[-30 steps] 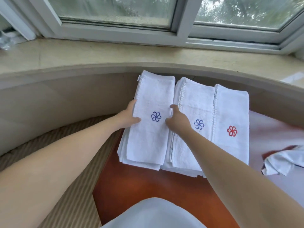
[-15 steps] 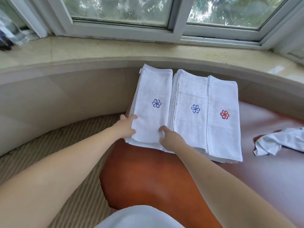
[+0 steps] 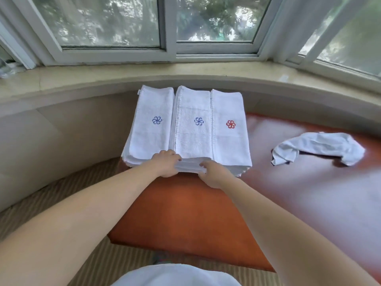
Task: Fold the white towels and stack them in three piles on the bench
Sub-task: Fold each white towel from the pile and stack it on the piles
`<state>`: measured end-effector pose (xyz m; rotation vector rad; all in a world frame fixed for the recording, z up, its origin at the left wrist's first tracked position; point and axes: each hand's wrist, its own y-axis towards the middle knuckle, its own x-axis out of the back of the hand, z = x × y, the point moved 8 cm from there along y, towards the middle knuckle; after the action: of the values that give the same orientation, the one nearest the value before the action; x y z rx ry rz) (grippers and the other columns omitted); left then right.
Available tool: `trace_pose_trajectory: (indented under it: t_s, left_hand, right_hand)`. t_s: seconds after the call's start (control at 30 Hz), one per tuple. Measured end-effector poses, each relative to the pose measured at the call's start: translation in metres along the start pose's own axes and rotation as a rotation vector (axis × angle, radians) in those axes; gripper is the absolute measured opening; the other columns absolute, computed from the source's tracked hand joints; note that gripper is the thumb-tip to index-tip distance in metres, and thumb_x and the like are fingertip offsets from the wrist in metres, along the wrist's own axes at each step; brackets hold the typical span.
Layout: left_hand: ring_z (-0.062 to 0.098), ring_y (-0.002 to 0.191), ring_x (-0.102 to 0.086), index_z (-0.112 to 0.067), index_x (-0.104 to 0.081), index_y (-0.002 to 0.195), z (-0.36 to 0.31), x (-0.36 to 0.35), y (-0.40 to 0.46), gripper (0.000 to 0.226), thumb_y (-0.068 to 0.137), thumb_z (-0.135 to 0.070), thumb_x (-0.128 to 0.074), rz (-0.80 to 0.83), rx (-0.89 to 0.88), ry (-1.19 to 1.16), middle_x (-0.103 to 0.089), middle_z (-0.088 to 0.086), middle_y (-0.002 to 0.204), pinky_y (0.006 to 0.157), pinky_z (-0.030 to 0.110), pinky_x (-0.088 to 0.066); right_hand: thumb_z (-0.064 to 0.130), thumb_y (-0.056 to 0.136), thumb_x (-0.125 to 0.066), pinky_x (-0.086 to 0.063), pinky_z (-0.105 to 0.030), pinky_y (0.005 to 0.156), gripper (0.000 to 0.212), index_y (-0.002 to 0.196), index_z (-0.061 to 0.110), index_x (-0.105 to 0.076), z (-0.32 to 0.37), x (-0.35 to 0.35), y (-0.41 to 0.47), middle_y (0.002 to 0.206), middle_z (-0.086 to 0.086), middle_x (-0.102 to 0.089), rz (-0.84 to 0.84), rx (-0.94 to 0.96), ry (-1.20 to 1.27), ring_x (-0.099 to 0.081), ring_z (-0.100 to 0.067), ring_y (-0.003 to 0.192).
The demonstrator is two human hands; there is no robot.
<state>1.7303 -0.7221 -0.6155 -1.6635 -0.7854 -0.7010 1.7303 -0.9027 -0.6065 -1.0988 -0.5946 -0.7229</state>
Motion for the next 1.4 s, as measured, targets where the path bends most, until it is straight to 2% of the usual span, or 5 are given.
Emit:
trace_pose_trajectory:
  t_s: [0.23,0.4,0.63,1.0,1.4]
  left_hand:
    - [0.030,0.145,-0.031,-0.029,-0.042,0.151,-0.204,-0.006,-0.024,0.058,0.095,-0.035,-0.056,-0.085,-0.162,0.052,-0.031,0.002,0.160,0.117,0.048,-0.033]
    - [0.032,0.144,-0.032,-0.028,-0.043,0.151,-0.337,-0.018,-0.041,0.059,0.095,-0.033,-0.058,-0.133,-0.274,0.107,-0.032,0.004,0.159,0.117,0.047,-0.033]
    - [0.031,0.146,-0.032,-0.028,-0.041,0.152,-0.479,-0.033,-0.038,0.058,0.097,-0.039,-0.058,-0.109,-0.373,0.140,-0.031,0.003,0.161,0.116,0.046,-0.034]
    - [0.027,0.145,-0.034,-0.024,-0.043,0.152,-0.575,-0.052,0.047,0.058,0.097,-0.036,-0.059,-0.044,-0.423,0.080,-0.038,0.009,0.155,0.116,0.042,-0.035]
    - [0.028,0.139,-0.045,-0.026,-0.036,0.154,-0.593,-0.076,0.234,0.063,0.097,-0.039,-0.060,0.061,-0.204,-0.263,-0.028,0.004,0.162,0.114,0.040,-0.038]
  right_hand:
    - [0.035,0.099,-0.053,-0.051,-0.039,0.098,0.046,0.144,0.023,-0.052,-0.165,0.035,-0.119,0.142,-0.008,-0.056,-0.155,-0.102,-0.026,-0.057,-0.031,0.124]
    - [0.037,0.100,-0.056,-0.048,-0.041,0.105,0.052,0.149,0.024,-0.048,-0.282,0.053,-0.204,0.149,-0.006,-0.050,-0.221,-0.196,-0.005,-0.052,-0.032,0.132]
    - [0.038,0.100,-0.055,-0.045,-0.038,0.101,0.053,0.150,0.024,-0.045,-0.406,0.075,-0.292,0.152,-0.005,-0.047,-0.299,-0.347,0.070,-0.053,-0.030,0.132]
    - [0.035,0.101,-0.055,-0.044,-0.042,0.109,0.052,0.150,0.021,-0.046,-0.505,0.096,-0.291,0.153,-0.005,-0.042,-0.289,-0.395,0.126,-0.049,-0.029,0.135]
    - [0.033,0.098,-0.055,-0.042,-0.040,0.110,0.057,0.153,0.021,-0.043,-0.608,0.134,-0.115,0.157,-0.008,-0.037,-0.092,-0.351,0.085,-0.044,-0.036,0.137]
